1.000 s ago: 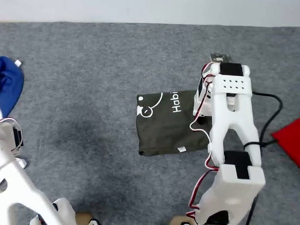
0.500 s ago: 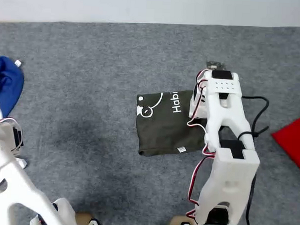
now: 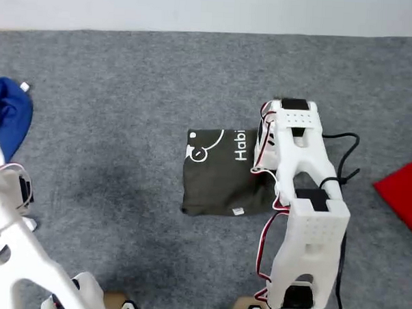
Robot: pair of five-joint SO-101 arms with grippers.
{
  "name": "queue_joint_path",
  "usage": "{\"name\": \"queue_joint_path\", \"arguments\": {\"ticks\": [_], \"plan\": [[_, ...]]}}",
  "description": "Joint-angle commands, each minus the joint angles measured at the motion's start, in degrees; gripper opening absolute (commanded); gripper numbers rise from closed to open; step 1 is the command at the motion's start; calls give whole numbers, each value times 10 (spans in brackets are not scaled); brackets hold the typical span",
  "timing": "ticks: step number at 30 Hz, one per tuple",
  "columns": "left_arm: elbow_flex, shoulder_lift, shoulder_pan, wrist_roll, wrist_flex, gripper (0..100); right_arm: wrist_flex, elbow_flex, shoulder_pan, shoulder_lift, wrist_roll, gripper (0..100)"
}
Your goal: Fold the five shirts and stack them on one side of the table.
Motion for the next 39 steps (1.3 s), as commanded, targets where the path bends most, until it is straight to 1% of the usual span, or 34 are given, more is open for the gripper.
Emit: {"name": "queue_joint_path", "arguments": {"ticks": [1,4,6,12,16,22,26,31,33,36,39], "plan": [[10,-17,3,-4,3,104,38,-50,3,-5,-1,9],[14,-18,3,-4,4,104,37,-79,21,-5,2,9],[13,-18,3,-4,3,104,29,-106,30,0,32,9],[-5,-18,3,-8,5,104,-51,-128,32,1,199,9],[-5,-18,-1,-54,7,104,-121,-128,35,2,289,9],[-12,-19,-14,-85,21,104,-261,-127,51,8,469,9],[-11,-19,-14,-99,23,104,-336,-128,51,32,542,8],[-8,-19,-14,-103,23,104,-348,-128,43,65,552,19],[-8,-18,-14,-104,31,104,-325,-128,42,67,546,82],[-7,-15,-14,-104,35,104,-312,-138,40,62,482,192],[-7,-16,-14,-104,33,104,-298,-159,40,43,391,214]]}}
